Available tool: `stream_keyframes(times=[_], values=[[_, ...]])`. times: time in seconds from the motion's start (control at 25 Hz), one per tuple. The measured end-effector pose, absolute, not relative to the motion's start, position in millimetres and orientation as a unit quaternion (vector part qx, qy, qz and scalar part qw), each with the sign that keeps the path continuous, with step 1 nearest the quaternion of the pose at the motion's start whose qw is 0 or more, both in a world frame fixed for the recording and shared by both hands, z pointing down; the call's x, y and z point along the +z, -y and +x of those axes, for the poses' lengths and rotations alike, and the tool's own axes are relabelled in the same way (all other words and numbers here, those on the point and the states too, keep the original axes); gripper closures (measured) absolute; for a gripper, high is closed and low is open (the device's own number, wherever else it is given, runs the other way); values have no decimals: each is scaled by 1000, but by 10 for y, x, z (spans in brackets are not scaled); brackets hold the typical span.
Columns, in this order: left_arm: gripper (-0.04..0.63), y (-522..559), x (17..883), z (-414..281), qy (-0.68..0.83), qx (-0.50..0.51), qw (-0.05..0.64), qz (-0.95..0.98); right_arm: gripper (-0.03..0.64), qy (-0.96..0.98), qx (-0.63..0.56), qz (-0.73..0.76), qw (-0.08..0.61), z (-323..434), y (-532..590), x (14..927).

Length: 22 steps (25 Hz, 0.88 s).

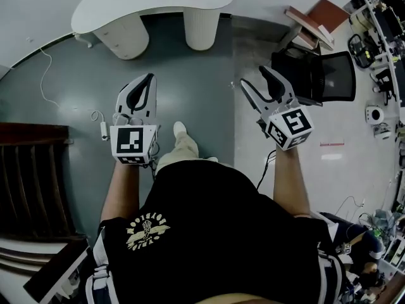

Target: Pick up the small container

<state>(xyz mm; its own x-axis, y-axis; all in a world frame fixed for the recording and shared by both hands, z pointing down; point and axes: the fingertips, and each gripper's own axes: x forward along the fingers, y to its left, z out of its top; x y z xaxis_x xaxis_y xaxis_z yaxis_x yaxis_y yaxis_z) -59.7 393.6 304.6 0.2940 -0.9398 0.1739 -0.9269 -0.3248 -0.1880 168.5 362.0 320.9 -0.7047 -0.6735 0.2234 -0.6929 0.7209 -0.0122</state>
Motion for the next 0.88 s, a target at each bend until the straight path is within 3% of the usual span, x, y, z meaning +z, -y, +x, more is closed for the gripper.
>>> stream_keyframes(times=[0.36, 0.88], values=[[574, -2959, 2879, -798, -567, -108, 45, -815, 366, 914, 28, 389, 116, 1394, -2844, 3089], [574, -2269, 2820, -1807, -577, -112, 47, -807, 365, 920, 16, 374, 120, 431, -2136, 2946]])
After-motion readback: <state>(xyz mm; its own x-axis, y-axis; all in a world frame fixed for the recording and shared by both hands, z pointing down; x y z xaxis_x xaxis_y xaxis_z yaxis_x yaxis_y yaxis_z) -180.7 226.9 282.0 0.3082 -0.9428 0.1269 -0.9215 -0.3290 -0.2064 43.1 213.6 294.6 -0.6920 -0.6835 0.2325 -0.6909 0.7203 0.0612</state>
